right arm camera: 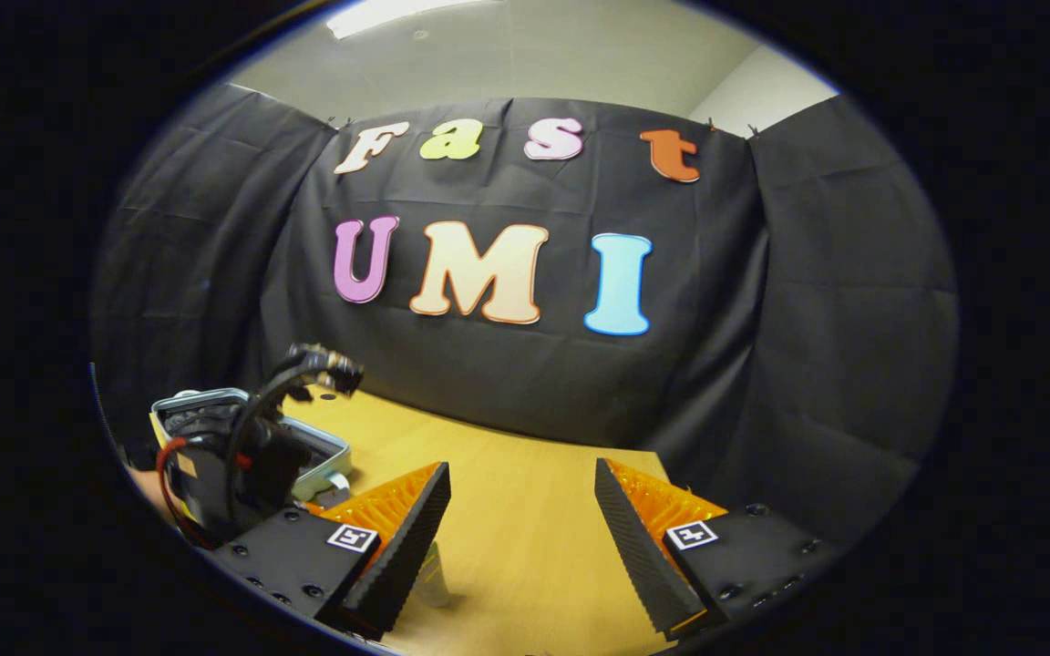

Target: First open the suitcase, pack the skin care products into it, and then close the suitcase.

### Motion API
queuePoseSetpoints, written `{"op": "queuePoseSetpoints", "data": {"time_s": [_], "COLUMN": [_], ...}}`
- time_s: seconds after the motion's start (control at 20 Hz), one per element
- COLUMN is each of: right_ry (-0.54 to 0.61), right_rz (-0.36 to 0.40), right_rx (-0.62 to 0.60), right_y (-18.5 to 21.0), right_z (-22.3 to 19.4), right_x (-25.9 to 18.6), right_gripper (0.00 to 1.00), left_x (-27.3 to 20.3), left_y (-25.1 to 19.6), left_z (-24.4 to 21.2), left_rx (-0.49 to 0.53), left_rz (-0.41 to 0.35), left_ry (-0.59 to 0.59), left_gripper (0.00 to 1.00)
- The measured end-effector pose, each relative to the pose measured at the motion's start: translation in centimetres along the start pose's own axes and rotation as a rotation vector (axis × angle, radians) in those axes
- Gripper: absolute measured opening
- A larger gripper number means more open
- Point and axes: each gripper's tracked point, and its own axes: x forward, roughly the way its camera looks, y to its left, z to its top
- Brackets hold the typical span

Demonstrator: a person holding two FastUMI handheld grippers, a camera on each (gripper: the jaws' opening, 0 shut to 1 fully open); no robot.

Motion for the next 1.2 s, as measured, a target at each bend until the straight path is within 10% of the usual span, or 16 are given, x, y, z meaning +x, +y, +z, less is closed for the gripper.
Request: {"op": "queuePoseSetpoints", "data": {"time_s": [0.7, 1.2], "right_ry": [0.239, 0.375], "right_rz": [0.152, 0.154], "right_rx": [-0.017, -0.022], "right_y": [7.0, 8.3], "right_z": [-14.6, -21.0], "right_x": [2.8, 4.6], "right_gripper": [0.98, 0.53], "left_x": [-7.8, -10.4], "left_y": [5.5, 9.8], "left_z": [3.6, 2.8], "left_rx": [-0.057, -0.109], "left_rz": [0.129, 0.234], "left_ry": [-0.071, -0.063], "left_gripper": [0.06, 0.06]}}
